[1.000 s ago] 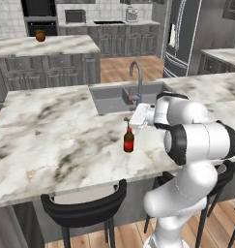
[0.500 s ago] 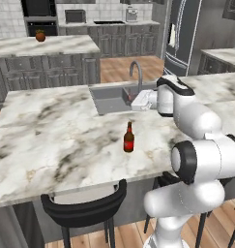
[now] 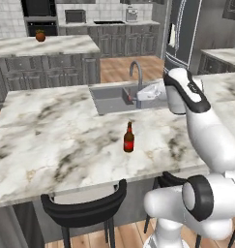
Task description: Get the candle and the beer from the cabinet and move them to the dining counter.
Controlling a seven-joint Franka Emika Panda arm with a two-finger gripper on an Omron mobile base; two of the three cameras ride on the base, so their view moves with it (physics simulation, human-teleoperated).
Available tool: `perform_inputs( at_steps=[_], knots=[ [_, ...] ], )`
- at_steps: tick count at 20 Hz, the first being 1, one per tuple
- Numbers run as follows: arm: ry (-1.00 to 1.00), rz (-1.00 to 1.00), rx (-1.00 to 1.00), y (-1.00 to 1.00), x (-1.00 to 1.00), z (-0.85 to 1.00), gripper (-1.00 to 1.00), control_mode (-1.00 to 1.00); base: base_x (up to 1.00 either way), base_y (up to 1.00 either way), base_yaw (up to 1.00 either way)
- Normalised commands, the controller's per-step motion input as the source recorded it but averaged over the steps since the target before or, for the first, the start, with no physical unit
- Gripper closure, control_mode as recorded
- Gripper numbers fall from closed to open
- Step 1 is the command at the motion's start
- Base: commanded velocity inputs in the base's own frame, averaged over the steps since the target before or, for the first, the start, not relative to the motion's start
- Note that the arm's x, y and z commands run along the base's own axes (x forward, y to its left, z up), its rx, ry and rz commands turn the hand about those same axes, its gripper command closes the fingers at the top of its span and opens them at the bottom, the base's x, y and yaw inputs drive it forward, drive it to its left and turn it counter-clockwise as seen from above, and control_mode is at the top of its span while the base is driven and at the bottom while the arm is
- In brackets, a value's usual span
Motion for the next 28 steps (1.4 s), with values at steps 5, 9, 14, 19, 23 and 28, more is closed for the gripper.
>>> perform_inputs(
  at_steps=[5,9,14,19,23,28],
  knots=[
    [0.1,-0.21,0.0,-0.04,-0.74,0.36,-1.0,-1.0,0.0,0.0,0.0],
    [0.14,-0.31,0.0,-0.22,-0.81,0.31,-1.0,-1.0,0.0,0.0,0.0],
    [0.16,-0.39,0.0,-0.3,-0.94,0.16,-1.0,-1.0,0.0,0.0,0.0],
    [0.16,-0.35,0.0,-0.15,-0.67,0.29,-1.0,-1.0,0.0,0.0,0.0],
    [0.09,-0.16,-0.02,0.0,-0.69,0.23,-1.0,-1.0,0.0,0.0,0.0],
    [0.06,-0.05,-0.1,0.0,-0.76,0.18,-1.0,-1.0,0.0,0.0,0.0]
  ],
)
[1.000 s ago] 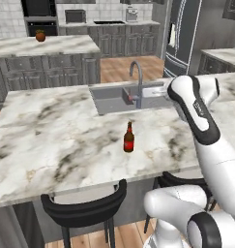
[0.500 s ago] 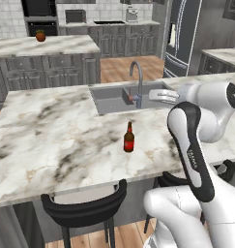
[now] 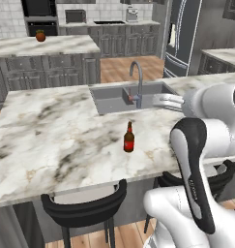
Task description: Get the candle and the beer from the cabinet and move them to the dining counter.
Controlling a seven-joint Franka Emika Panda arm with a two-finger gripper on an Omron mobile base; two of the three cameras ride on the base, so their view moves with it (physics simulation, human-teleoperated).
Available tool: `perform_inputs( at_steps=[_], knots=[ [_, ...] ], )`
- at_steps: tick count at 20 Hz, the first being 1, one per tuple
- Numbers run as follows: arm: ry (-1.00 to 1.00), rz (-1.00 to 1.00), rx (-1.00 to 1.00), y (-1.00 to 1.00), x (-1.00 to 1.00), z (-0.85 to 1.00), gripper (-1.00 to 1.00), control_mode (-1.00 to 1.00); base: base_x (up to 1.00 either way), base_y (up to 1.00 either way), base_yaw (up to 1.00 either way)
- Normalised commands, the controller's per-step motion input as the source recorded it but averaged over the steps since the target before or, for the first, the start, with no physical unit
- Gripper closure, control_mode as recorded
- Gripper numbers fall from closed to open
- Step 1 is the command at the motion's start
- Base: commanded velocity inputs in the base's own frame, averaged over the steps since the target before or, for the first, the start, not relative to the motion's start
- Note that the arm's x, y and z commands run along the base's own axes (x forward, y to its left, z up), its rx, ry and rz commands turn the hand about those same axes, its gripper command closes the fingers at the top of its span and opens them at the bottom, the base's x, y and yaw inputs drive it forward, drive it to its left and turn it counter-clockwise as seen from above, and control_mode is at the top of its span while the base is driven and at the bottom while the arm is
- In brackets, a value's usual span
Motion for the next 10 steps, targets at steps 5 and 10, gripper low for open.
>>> perform_inputs(
  at_steps=[5,10],
  knots=[
    [0.03,0.0,-0.09,0.0,-0.9,0.32,-1.0,-1.0,0.0,0.0,0.0],
    [0.09,0.0,-0.08,0.0,-0.74,0.21,-1.0,-1.0,0.0,0.0,0.0]
  ],
)
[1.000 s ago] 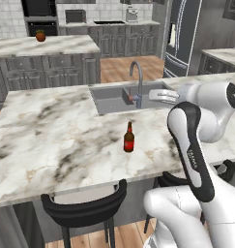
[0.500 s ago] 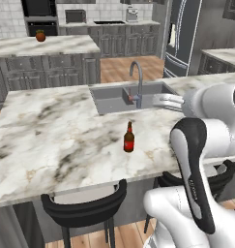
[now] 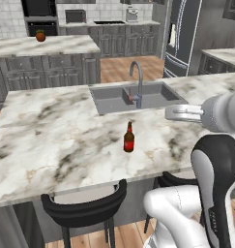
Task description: Get the candle and the beer from the cabinet and move them to the dining counter.
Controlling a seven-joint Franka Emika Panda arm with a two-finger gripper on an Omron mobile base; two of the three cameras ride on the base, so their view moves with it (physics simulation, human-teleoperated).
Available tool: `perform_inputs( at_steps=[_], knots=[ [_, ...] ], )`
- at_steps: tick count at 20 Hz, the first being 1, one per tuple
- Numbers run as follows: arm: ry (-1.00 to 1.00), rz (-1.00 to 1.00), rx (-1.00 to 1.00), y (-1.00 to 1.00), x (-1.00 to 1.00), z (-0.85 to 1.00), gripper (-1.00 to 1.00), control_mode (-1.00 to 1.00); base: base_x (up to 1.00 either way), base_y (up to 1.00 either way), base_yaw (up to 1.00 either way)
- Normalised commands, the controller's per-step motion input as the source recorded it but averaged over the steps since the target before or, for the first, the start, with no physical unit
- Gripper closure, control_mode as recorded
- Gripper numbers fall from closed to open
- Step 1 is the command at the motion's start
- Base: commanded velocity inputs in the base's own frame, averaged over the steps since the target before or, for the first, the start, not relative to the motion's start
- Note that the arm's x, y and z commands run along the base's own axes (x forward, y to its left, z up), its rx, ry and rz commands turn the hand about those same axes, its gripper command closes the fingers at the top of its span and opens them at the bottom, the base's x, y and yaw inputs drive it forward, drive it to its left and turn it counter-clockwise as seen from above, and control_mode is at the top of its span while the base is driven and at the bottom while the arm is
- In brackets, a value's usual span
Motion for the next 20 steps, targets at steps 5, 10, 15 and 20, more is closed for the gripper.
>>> perform_inputs(
  at_steps=[5,10,15,20],
  knots=[
    [0.14,0.0,-0.13,0.02,-0.37,0.18,-1.0,-1.0,0.0,0.0,0.0],
    [0.11,0.03,-0.01,-0.18,-0.07,0.07,-1.0,-1.0,0.0,0.0,0.0],
    [0.06,0.01,0.0,-0.18,0.0,0.0,-1.0,-1.0,0.0,0.0,0.0],
    [0.15,0.01,-0.03,0.0,0.0,0.0,-1.0,-1.0,0.0,0.0,0.0]
  ],
)
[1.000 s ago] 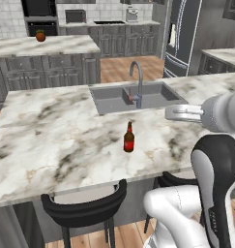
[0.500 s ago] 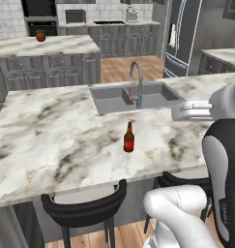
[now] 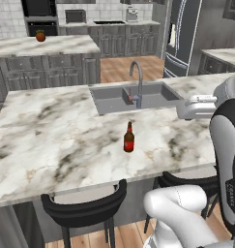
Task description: Get the candle and the beer from the cabinet and move them to the dining counter.
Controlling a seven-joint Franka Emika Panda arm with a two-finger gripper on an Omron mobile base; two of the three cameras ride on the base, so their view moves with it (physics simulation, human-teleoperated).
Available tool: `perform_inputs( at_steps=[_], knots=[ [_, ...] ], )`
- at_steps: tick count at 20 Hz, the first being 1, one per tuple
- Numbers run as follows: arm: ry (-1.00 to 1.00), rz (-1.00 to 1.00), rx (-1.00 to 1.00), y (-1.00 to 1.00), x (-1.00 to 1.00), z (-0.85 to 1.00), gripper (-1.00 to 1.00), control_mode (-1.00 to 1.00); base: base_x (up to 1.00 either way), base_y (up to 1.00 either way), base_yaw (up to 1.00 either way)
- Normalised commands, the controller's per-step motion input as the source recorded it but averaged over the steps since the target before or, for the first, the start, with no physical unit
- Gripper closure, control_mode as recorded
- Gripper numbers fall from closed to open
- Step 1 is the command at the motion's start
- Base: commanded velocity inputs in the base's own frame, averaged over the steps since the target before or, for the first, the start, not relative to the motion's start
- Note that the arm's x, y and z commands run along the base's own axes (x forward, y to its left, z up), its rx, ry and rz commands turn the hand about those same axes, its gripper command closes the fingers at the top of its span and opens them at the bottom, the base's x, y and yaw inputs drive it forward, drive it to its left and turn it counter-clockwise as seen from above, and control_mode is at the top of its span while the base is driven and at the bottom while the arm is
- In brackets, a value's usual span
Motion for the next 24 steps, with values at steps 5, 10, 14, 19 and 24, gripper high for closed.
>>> perform_inputs(
  at_steps=[5,10,14,19,24],
  knots=[
    [0.1,0.0,-0.05,0.0,0.0,0.0,-1.0,-1.0,0.0,0.0,0.0],
    [0.03,0.0,0.0,0.0,0.0,0.0,-1.0,-1.0,0.0,0.0,0.0],
    [0.0,0.0,0.0,0.0,0.0,0.0,-1.0,-1.0,0.0,0.0,0.0],
    [0.01,0.03,0.0,0.0,0.0,0.0,-1.0,-1.0,0.0,0.0,0.0],
    [0.02,0.07,0.0,0.0,0.0,0.0,-1.0,-1.0,0.0,0.0,0.0]
  ],
)
